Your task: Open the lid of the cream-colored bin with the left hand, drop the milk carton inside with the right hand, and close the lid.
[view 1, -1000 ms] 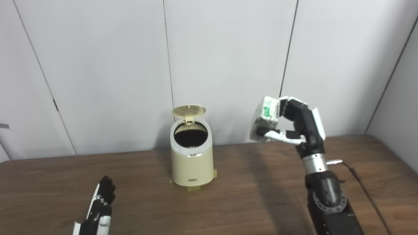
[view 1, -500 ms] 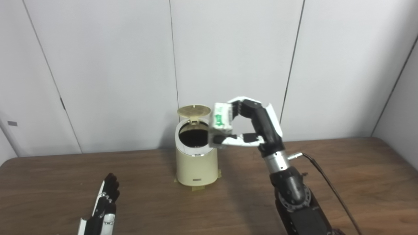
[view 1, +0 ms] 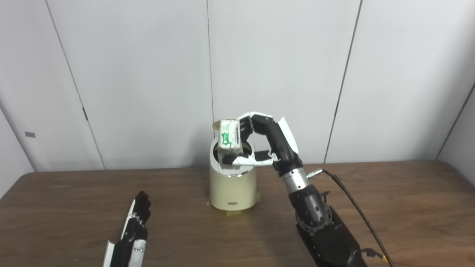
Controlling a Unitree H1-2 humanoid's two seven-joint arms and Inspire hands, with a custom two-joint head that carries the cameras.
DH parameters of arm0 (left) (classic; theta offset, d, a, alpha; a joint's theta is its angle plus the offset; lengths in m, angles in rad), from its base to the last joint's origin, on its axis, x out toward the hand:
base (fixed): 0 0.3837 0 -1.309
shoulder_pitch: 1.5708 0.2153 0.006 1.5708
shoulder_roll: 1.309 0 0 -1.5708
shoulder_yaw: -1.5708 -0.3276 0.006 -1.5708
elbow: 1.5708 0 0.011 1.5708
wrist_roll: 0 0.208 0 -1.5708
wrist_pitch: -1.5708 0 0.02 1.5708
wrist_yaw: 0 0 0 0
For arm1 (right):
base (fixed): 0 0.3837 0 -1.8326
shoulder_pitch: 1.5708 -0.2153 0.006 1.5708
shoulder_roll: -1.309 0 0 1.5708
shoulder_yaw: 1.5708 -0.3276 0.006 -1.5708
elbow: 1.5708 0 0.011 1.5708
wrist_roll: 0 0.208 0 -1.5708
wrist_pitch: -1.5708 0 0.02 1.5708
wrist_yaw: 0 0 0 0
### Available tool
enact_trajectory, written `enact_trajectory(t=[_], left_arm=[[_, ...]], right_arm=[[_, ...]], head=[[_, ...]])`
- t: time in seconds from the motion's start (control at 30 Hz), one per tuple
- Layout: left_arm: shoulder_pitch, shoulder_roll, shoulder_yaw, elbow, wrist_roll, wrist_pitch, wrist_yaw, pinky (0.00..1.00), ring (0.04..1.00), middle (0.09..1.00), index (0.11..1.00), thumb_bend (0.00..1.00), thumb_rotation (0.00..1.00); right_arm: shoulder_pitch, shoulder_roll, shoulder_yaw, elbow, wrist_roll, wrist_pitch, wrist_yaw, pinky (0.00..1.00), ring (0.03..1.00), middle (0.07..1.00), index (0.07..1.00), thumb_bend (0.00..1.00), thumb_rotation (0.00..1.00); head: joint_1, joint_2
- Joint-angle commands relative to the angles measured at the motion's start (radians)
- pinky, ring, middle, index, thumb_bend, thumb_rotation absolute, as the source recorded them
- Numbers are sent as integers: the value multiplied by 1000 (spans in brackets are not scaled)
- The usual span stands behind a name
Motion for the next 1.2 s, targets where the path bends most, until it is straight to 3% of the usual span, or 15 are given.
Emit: enact_trajectory(t=[0.0, 0.23, 0.47, 0.77, 1.17], left_arm=[[106, -54, -24, 26, 21, -8, 12, 1000, 990, 998, 998, 449, 899], [111, -60, -39, 30, 32, -28, 30, 1000, 980, 989, 987, 403, 893], [117, -55, -59, 27, 97, -46, 48, 972, 973, 983, 982, 424, 897], [121, -53, -64, 24, 109, -38, 54, 973, 976, 983, 985, 456, 913], [123, -52, -65, 31, 126, -50, 59, 956, 974, 980, 981, 462, 910]], right_arm=[[-78, 6, -1, 3, 26, -35, -20, 351, 409, 461, 501, 524, 0], [-136, -12, 73, 83, 7, -35, -47, 361, 425, 477, 510, 517, 0], [-177, -29, 130, 151, -8, -35, -120, 397, 448, 492, 493, 515, 0], [-220, -68, 229, 209, -43, -35, -209, 410, 450, 493, 490, 515, 0], [-251, -87, 264, 258, -17, -35, -272, 411, 449, 494, 494, 514, 0]], head=[[2, 1], [12, 4], [18, 8], [25, 8], [24, 9]])
